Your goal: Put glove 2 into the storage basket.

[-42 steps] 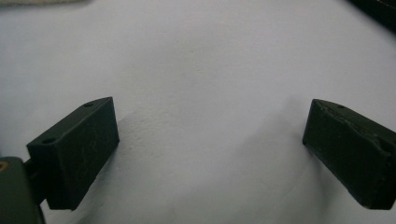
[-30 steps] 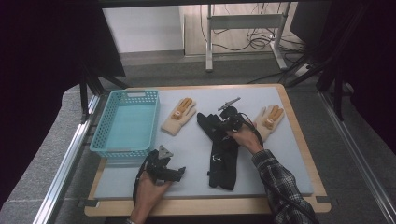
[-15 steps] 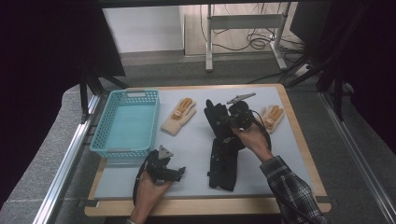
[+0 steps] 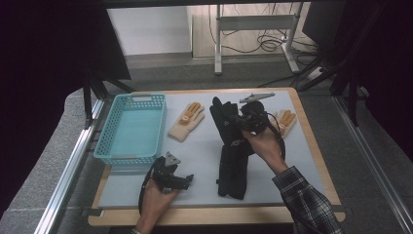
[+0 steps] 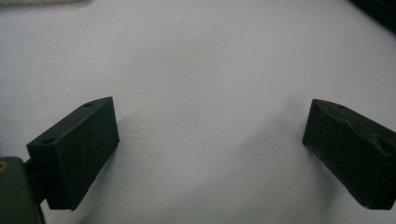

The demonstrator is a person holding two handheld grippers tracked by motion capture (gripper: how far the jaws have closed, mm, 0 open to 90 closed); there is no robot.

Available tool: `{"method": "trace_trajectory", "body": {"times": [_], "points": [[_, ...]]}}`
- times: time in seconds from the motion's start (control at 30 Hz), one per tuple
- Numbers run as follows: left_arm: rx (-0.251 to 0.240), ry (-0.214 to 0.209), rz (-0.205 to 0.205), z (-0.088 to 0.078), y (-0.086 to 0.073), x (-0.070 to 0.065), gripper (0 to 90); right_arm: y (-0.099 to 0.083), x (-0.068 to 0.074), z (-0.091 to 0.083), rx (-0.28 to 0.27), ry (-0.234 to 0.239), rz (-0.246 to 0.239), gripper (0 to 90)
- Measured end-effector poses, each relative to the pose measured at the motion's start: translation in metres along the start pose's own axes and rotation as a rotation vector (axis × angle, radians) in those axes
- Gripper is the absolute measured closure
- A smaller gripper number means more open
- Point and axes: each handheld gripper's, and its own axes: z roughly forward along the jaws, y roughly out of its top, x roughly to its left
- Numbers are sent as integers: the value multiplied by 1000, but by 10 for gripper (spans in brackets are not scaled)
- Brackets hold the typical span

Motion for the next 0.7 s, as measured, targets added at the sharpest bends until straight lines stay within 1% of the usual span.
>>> {"method": "trace_trajectory", "body": {"times": [0.1,0.23,0.33,0.43,0.47,0.5,0.53,0.57,0.6,0.63,0.7], "points": [[-2,-1,-2,0,0,0,37,-3,3,-3,-2,1,25,872],[-1,-1,-1,0,0,0,37,-17,11,-7,16,21,60,871],[-1,-1,-1,0,0,0,37,-33,15,-7,38,38,90,870],[-2,-1,-1,0,0,0,37,-55,14,1,73,56,125,861],[-2,-1,-1,0,0,0,37,-55,14,1,73,56,125,861],[-2,0,-1,0,0,0,37,-69,11,9,92,69,137,838],[2,0,3,0,0,0,37,-80,7,16,119,95,120,713],[2,1,4,0,0,0,37,-83,5,18,135,98,97,673],[3,-1,2,0,0,0,37,-86,2,20,150,92,64,637],[4,-1,3,0,0,0,37,-88,1,20,157,92,37,611],[5,-1,1,0,0,0,37,-90,-3,23,188,96,-35,577]]}}
